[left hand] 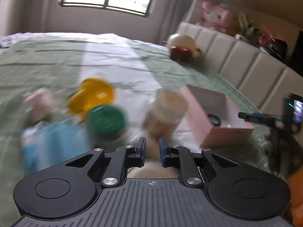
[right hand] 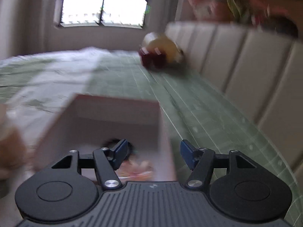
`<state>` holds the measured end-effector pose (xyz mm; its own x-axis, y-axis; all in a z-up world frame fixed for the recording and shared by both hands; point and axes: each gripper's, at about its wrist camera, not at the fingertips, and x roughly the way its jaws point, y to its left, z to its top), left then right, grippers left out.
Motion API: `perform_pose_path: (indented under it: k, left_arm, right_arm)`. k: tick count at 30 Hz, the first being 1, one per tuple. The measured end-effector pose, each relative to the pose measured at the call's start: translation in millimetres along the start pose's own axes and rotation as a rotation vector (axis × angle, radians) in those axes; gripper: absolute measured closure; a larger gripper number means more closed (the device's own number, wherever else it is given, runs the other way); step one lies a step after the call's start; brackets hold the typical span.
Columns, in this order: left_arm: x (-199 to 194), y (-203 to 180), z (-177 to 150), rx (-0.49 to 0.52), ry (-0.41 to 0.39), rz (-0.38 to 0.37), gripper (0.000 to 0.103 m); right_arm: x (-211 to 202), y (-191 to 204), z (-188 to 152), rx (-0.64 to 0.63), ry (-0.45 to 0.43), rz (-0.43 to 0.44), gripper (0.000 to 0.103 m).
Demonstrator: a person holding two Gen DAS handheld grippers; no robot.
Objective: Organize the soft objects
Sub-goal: 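Carry both items over the pink box and open both grippers to drop them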
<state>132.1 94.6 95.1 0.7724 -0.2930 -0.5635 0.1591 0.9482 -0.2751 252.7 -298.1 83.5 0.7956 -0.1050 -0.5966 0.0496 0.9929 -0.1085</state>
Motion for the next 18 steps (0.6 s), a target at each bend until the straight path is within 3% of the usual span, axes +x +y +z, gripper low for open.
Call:
perform_pose_path:
  k: [1,2,5,9,11,13,14,18]
  left_arm:
    - [-7.3,5.8,-8.7,-0.008,0.0,0.009,0.086]
    - [-15.3,12.9,-18.6,-0.016,0.002,0.016,0.086]
    - [-27.6,31.4,-39.6,-0.054,0.017,0.033,0.086]
    - [-25.5,46.1,-53.9,-0.113,0.024,0.038,0.086]
    - [-25.9,49.4,-55.1,-0.125,0.014,0.04,0.086]
    - [-29.9,50.0,-55.4,-0.123,-0.01,0.037,0.086]
    - [-32.5,50.0,-56.8,-0.119,-0.023,0.039,0.086]
    - [-38.9,56.2,-58.3,-0.118,-0.068,0.088,0.086]
  right_arm:
    - [10.7,-2.2,-0.2,0.008,0.046,0.042,0.052]
    - [16.3,0.4,-3.0,-0.003,0.066,0.051,0.052]
    - [9.0,22.6,-15.5,-0.106,0.021,0.025,0.052]
    - [-2.6,44.4,-18.2,-0.179,0.012,0.156,0.062]
    - [-6.3,52.9,-18.0,-0.199,0.012,0.13,0.064]
    - [-14.9,57.0,-18.5,-0.174,0.005,0.102,0.06]
    - [-22.4,59.7,-20.1,-0.165,-0.015,0.085,0.051]
    - [-76.2,80.6,-36.4,-0.183,-0.202,0.071,0.032]
